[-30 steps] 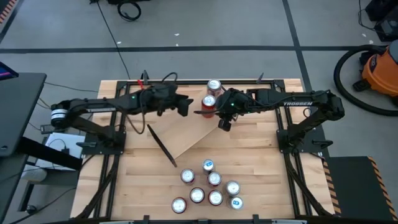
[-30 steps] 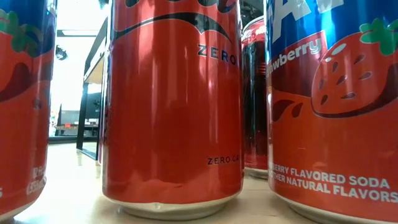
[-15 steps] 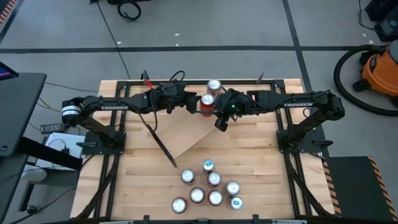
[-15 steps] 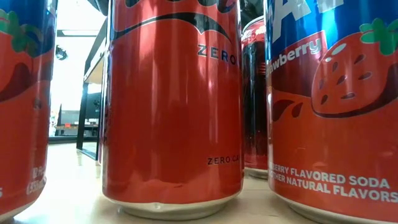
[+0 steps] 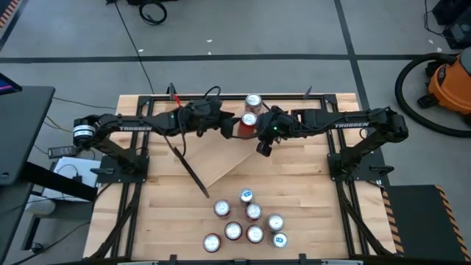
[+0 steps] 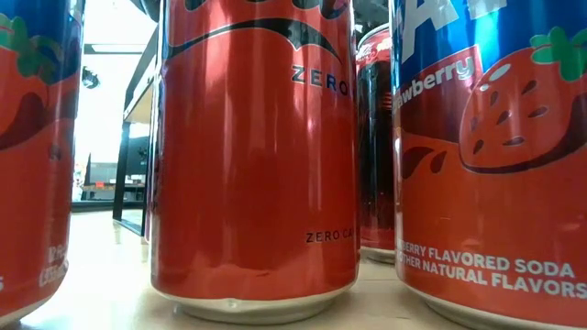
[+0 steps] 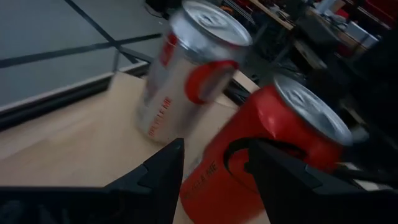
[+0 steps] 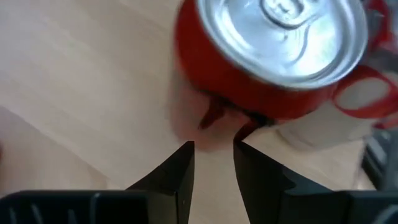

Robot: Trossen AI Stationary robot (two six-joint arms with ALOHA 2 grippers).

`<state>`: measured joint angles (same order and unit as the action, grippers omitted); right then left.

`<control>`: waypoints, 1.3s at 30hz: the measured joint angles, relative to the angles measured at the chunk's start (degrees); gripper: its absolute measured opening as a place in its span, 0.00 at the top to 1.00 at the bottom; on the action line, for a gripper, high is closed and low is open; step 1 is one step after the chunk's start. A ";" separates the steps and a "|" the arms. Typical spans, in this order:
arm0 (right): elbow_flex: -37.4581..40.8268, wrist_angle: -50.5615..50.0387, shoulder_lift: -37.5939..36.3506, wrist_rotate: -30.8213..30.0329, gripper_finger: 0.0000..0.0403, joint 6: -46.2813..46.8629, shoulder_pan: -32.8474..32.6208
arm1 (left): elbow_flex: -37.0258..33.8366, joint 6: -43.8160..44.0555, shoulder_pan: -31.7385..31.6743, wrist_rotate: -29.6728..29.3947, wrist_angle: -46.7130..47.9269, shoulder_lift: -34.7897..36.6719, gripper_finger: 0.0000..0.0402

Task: Place canned beverage on shelf
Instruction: Put the top red and black soda can on the shelf

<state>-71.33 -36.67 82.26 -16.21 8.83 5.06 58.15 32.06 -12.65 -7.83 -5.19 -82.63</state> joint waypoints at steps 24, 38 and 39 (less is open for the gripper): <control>-0.02 2.97 0.09 1.22 0.69 -4.15 1.72 | -0.07 -1.85 0.26 -1.90 13.74 4.08 0.52; -0.02 6.32 0.09 2.90 0.69 -2.37 -1.60 | -0.02 -3.16 -2.70 -8.05 6.76 1.47 0.52; -0.02 6.28 0.09 2.59 0.69 -2.37 -1.54 | -0.02 -3.15 -2.68 -7.99 5.84 1.05 0.52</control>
<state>-71.35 -30.39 82.35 -13.62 6.46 3.52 58.13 28.91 -15.33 -15.81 0.66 -81.58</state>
